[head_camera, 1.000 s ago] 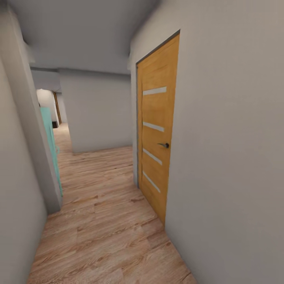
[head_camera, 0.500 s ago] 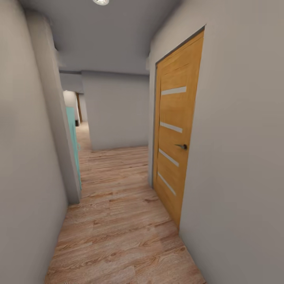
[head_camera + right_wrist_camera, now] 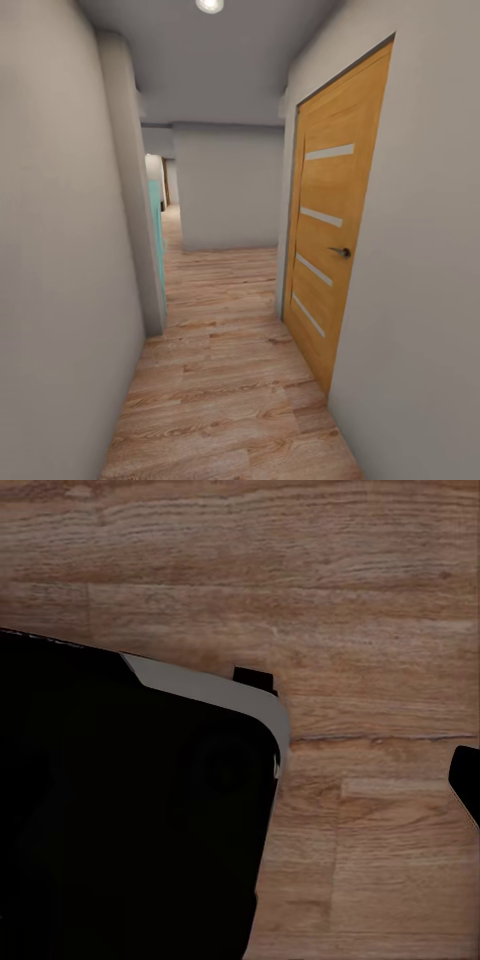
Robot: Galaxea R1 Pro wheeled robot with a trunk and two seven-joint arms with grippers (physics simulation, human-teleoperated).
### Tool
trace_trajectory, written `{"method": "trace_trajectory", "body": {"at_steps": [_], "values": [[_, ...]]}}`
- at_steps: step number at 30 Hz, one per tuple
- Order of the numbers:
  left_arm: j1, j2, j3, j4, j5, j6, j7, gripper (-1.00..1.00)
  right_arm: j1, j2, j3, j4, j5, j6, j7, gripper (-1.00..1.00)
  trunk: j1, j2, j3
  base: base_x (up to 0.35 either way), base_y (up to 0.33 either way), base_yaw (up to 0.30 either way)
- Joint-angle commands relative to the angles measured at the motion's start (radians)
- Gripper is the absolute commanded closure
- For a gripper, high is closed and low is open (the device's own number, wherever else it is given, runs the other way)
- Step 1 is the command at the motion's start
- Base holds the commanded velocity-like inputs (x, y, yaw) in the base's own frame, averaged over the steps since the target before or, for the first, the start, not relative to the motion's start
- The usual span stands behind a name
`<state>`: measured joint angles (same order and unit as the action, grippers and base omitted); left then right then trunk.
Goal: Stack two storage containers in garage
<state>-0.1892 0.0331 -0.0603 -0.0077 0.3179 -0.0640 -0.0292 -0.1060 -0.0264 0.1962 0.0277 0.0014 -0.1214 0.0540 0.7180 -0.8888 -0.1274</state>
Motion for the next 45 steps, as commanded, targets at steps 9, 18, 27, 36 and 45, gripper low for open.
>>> {"method": "trace_trajectory", "body": {"at_steps": [9, 18, 27, 36, 45], "values": [[-0.001, 0.0, -0.007, 0.002, 0.01, -0.003, -0.003, -1.0, -0.001, 0.0, 0.002, 0.003, -0.002, -0.005, 0.004, -1.0, 0.0, -0.001, -0.001, 0.175, 0.0, 0.255], [-0.001, -0.001, -0.007, 0.003, 0.01, -0.001, -0.003, -1.0, -0.001, 0.0, 0.003, 0.003, 0.0, -0.005, 0.004, -1.0, 0.0, -0.001, -0.001, 0.313, 0.0, 0.031], [-0.001, -0.001, -0.007, 0.003, 0.01, 0.0, -0.003, -1.0, -0.001, 0.0, 0.006, 0.003, 0.006, -0.006, 0.004, -1.0, 0.0, -0.001, -0.001, 0.322, 0.0, 0.001], [-0.001, -0.001, -0.007, 0.003, 0.01, 0.0, -0.003, -1.0, -0.001, 0.004, 0.006, 0.003, 0.006, 0.001, 0.004, -1.0, 0.0, -0.001, -0.001, 0.322, 0.0, 0.0], [-0.001, -0.001, -0.007, 0.003, 0.01, 0.006, -0.003, -1.0, -0.001, 0.005, 0.008, 0.003, 0.006, 0.003, 0.004, -1.0, 0.0, -0.001, -0.001, 0.322, 0.0, 0.0]]}}
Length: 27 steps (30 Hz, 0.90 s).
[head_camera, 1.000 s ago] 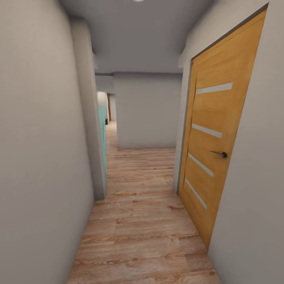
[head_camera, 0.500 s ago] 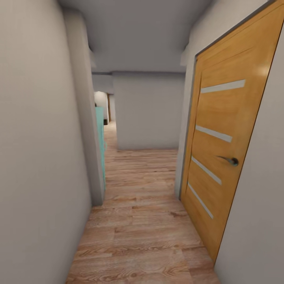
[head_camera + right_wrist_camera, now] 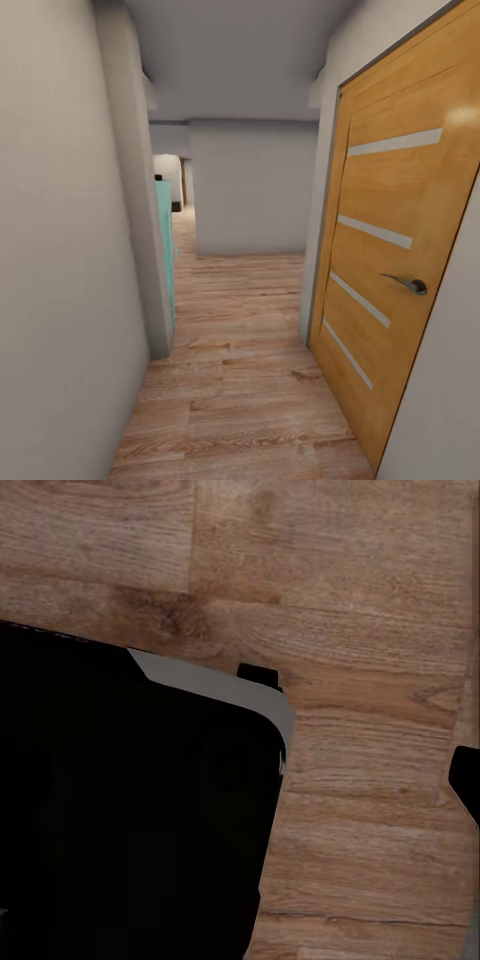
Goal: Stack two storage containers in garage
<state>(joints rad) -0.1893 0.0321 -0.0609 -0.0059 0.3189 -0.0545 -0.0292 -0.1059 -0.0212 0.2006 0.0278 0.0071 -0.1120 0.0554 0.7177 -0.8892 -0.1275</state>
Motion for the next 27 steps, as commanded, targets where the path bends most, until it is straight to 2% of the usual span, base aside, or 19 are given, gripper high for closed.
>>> {"method": "trace_trajectory", "body": {"at_steps": [1, 12, 27], "values": [[-0.001, 0.0, -0.007, 0.001, 0.009, -0.003, -0.003, -1.0, -0.001, 0.0, 0.003, 0.003, 0.001, -0.007, 0.003, -1.0, 0.001, -0.001, -0.001, 0.322, 0.0, 0.0], [-0.001, 0.0, -0.007, 0.001, 0.009, -0.004, -0.003, -1.0, -0.001, -0.004, 0.006, 0.003, 0.001, -0.012, 0.002, -1.0, 0.001, -0.001, -0.001, 0.322, 0.0, 0.174], [-0.001, -0.001, -0.008, 0.001, 0.009, -0.002, -0.003, -1.0, -0.002, -0.008, 0.008, 0.003, 0.004, -0.016, 0.003, -1.0, 0.001, -0.001, -0.001, 0.322, 0.0, 0.012]]}}
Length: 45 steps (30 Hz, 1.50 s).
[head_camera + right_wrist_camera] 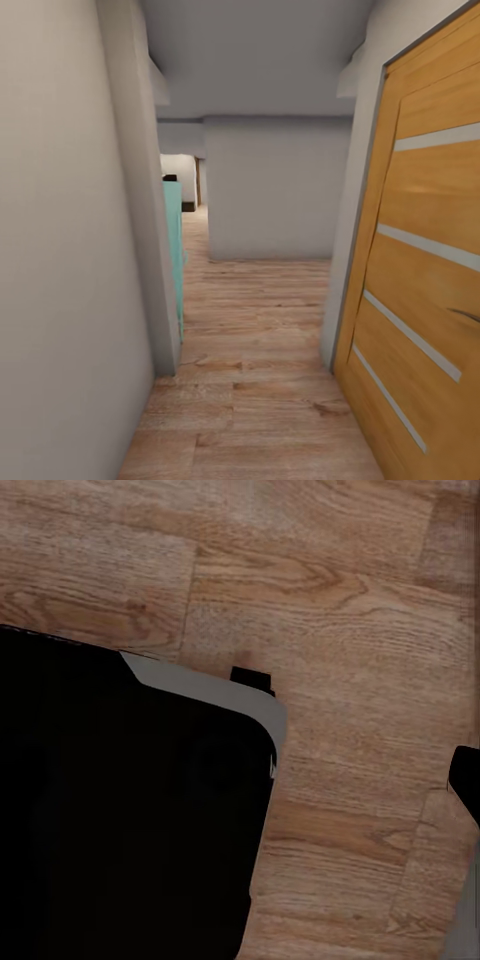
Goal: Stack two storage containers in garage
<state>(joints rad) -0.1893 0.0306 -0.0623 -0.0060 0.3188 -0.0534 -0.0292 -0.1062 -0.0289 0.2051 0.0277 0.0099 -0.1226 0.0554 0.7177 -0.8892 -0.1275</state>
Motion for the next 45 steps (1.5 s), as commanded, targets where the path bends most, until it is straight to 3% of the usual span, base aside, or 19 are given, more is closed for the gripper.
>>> {"method": "trace_trajectory", "body": {"at_steps": [1, 45], "values": [[-0.001, 0.0, -0.006, 0.001, 0.009, -0.003, -0.003, -1.0, -0.001, 0.0, 0.003, 0.003, 0.001, -0.006, 0.003, -1.0, 0.001, -0.001, -0.001, 0.322, 0.0, 0.0], [-0.001, 0.002, -0.005, 0.001, 0.009, -0.002, -0.003, -1.0, -0.001, 0.0, 0.004, 0.003, 0.001, -0.006, 0.001, -1.0, 0.001, -0.001, -0.001, 0.316, -0.042, 0.0]]}}
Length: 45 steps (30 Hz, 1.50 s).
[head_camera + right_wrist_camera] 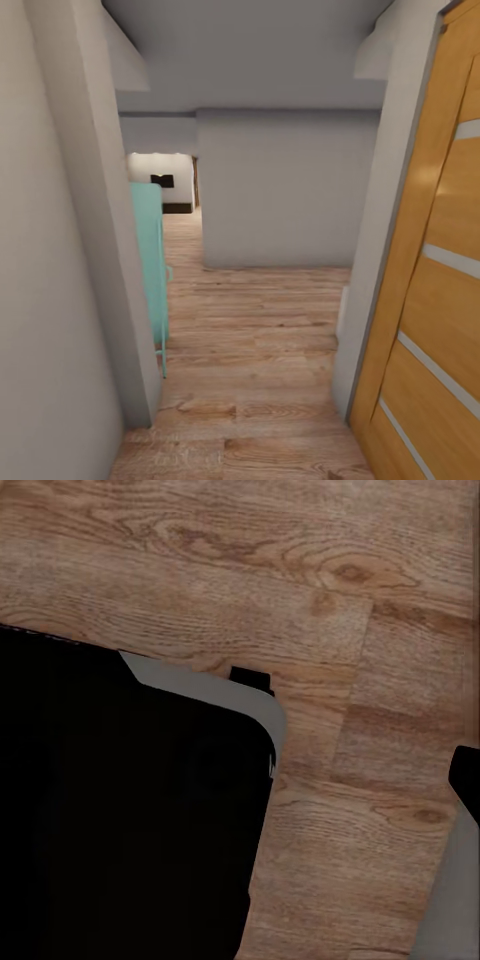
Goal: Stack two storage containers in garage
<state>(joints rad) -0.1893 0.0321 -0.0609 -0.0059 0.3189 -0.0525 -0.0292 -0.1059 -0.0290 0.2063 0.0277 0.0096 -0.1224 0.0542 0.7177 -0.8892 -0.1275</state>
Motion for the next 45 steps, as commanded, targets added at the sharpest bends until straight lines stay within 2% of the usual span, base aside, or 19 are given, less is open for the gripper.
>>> {"method": "trace_trajectory", "body": {"at_steps": [1, 45], "values": [[-0.001, 0.0, -0.007, 0.002, 0.009, -0.003, -0.003, -1.0, -0.002, 0.0, 0.003, 0.003, 0.001, -0.006, 0.003, -1.0, 0.001, -0.001, -0.001, 0.323, 0.0, 0.0], [-0.001, 0.0, -0.008, 0.003, 0.009, -0.004, -0.003, -1.0, -0.002, 0.007, -0.004, 0.003, 0.0, -0.006, 0.003, -1.0, 0.001, -0.001, -0.001, 0.323, 0.0, 0.0]]}}
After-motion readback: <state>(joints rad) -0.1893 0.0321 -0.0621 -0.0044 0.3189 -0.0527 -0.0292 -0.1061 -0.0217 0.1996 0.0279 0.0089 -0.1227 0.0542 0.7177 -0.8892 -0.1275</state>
